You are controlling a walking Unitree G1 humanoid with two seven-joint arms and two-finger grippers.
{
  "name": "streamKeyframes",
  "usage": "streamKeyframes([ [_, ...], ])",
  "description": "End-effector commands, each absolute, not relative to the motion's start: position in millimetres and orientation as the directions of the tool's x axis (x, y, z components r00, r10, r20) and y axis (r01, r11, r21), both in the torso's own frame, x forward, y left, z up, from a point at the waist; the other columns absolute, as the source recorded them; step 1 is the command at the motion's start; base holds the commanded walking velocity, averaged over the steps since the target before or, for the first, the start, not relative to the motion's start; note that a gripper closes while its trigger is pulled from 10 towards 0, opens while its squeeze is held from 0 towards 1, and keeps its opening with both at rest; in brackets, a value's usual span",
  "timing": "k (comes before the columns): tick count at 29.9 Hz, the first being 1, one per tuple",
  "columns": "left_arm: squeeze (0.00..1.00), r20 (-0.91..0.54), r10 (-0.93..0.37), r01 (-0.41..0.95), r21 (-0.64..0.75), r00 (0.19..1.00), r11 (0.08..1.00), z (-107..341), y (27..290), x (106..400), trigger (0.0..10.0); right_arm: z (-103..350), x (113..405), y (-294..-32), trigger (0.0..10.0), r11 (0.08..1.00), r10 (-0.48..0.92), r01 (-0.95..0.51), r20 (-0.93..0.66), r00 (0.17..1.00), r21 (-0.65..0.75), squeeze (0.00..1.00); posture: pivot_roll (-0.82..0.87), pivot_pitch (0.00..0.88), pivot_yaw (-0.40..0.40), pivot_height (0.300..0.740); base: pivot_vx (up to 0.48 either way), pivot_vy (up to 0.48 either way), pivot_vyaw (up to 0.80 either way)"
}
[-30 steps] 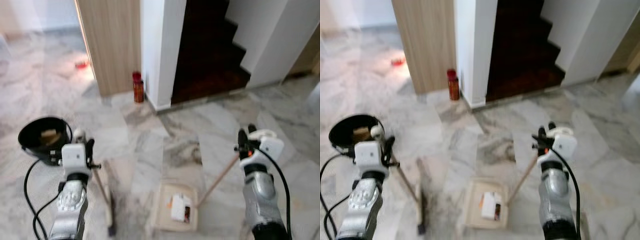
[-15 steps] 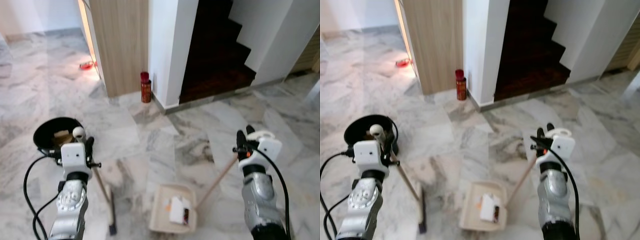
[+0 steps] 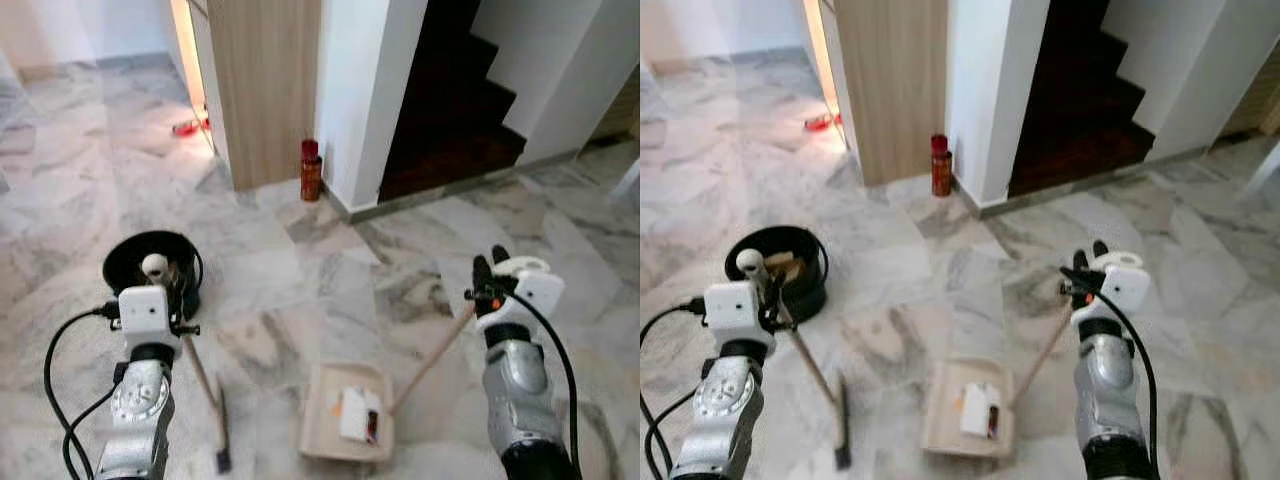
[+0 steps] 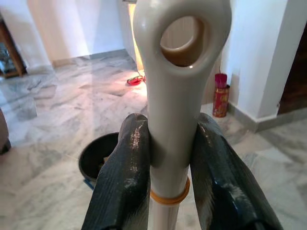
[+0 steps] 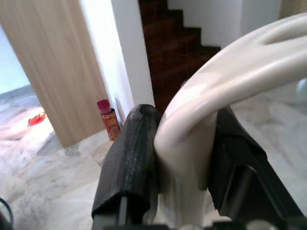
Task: Sweep floor
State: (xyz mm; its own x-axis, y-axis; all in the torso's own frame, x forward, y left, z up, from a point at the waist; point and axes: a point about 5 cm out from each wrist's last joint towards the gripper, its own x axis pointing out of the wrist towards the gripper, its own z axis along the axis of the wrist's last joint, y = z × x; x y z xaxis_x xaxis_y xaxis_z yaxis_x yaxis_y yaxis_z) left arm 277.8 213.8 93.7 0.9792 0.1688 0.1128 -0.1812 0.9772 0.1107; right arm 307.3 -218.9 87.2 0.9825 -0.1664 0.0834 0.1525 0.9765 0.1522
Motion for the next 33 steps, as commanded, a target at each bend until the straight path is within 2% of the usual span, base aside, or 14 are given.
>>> streamKeyframes([
  [1,0.00,0.148,0.156,-0.173,0.108,0.977,0.979,101.5,209.8,281.2,10.0,94.8,307.5,-224.9,10.0,0.972,-0.191,0.171,0.117,0.975,0.160,0.00,0.04,0.000,-0.015,0.740,0.000,0.412,0.00],
  [33,0.00,0.145,0.150,-0.166,0.106,0.978,0.980,100.5,208.4,280.1,10.0,96.7,309.0,-222.6,10.0,0.975,-0.178,0.159,0.119,0.977,0.155,0.00,0.04,0.000,-0.020,0.740,0.000,0.415,0.00],
])
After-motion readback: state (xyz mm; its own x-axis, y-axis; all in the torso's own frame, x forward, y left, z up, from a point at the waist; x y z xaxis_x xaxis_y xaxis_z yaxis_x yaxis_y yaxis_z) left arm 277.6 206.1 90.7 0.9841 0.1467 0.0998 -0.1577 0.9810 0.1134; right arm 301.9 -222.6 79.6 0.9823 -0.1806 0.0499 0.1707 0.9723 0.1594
